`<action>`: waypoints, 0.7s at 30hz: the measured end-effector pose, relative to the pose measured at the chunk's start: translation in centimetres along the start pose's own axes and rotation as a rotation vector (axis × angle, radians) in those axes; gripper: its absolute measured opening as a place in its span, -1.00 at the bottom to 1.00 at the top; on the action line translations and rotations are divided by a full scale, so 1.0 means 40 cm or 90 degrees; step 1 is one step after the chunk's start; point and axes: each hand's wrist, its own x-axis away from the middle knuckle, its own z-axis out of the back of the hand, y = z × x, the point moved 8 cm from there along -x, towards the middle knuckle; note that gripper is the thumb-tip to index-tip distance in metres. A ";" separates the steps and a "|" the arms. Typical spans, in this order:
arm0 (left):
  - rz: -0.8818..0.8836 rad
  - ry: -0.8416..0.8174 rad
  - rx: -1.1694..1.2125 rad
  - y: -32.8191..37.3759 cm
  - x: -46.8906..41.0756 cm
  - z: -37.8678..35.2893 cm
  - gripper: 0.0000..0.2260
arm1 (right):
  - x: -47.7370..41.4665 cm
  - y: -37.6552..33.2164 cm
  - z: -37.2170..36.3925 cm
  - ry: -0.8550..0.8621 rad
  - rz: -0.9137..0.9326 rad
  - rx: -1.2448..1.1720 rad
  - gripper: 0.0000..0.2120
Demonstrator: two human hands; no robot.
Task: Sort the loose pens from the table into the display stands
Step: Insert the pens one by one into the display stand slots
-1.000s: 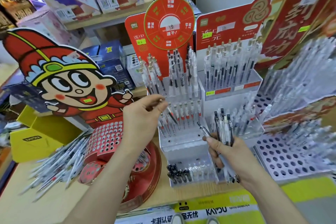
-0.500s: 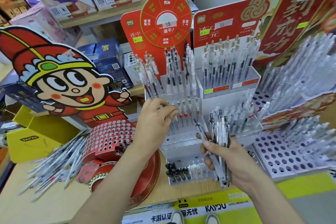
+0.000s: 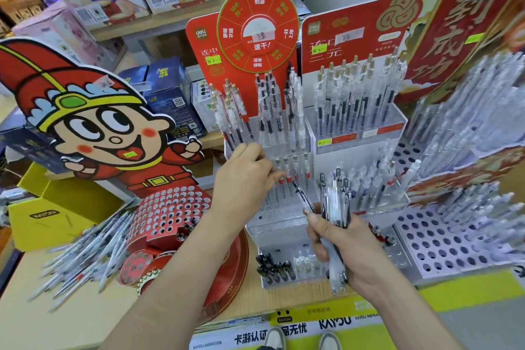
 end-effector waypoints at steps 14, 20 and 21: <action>0.253 -0.222 0.606 0.083 0.063 -0.014 -0.66 | 0.013 -0.045 -0.036 -0.047 0.015 0.265 -0.71; 0.357 -0.183 0.788 0.066 0.077 -0.031 -0.95 | 0.021 -0.063 -0.037 -0.057 0.053 0.347 -0.72; 0.366 -0.173 0.789 0.061 0.080 -0.034 -0.93 | 0.024 -0.066 -0.037 -0.066 0.056 0.359 -0.73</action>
